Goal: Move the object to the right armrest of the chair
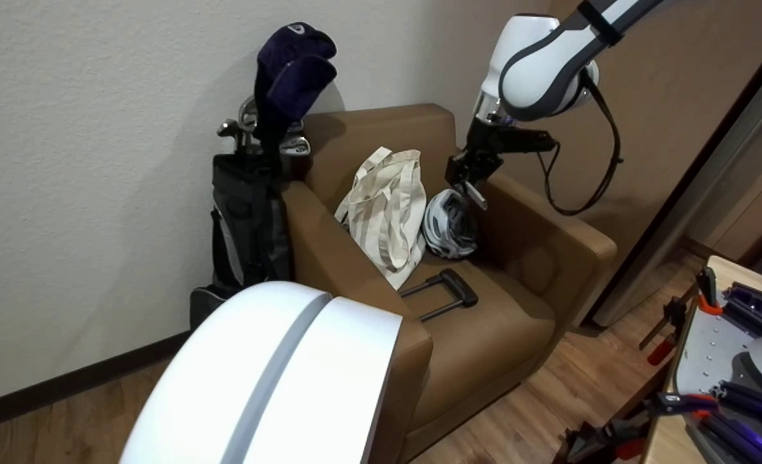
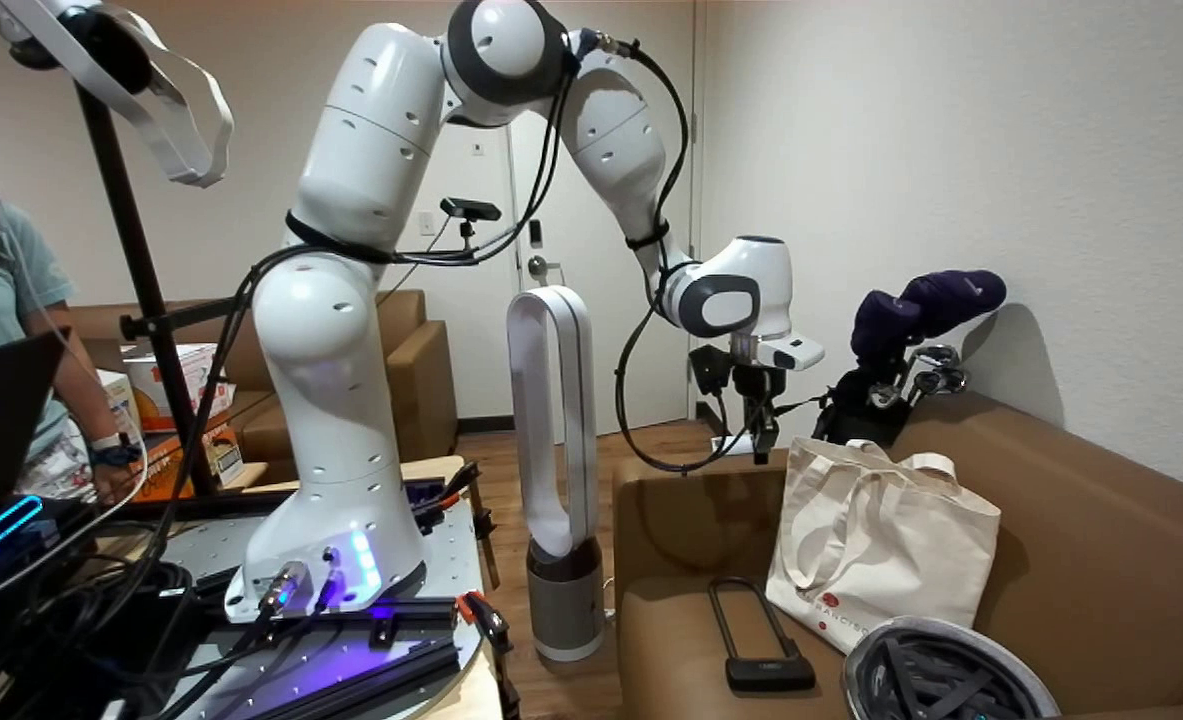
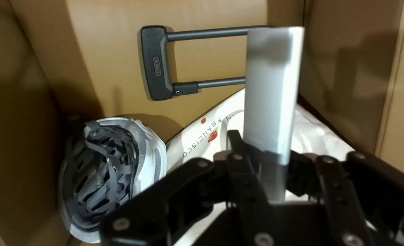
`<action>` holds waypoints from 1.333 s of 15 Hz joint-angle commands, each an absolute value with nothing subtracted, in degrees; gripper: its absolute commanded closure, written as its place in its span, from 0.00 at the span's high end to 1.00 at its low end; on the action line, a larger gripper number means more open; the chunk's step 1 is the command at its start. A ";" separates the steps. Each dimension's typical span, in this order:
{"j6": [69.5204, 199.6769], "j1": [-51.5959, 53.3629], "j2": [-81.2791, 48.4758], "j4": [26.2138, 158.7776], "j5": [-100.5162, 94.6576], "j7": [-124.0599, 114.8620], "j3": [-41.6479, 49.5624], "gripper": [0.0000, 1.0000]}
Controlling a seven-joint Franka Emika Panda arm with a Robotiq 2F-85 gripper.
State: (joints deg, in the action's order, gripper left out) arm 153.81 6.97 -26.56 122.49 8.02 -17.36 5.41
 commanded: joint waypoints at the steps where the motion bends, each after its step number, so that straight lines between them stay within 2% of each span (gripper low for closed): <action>1: 153.70 6.12 -26.49 122.40 7.24 -17.90 4.50 0.13; 4: 153.70 6.16 -27.07 122.28 7.27 -17.88 4.35 0.13; 5: 155.10 5.36 -27.41 122.08 7.69 -16.73 4.05 0.05; 10: 158.18 6.57 -27.10 122.29 -1.50 -20.21 13.83 0.05; 13: 156.61 2.62 -27.31 120.14 -4.84 -15.34 16.81 0.05; 20: 148.67 -13.17 -29.79 109.08 -5.92 4.83 15.80 0.04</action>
State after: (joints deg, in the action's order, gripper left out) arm 152.28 -7.00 -27.59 114.70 -5.51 -2.12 17.35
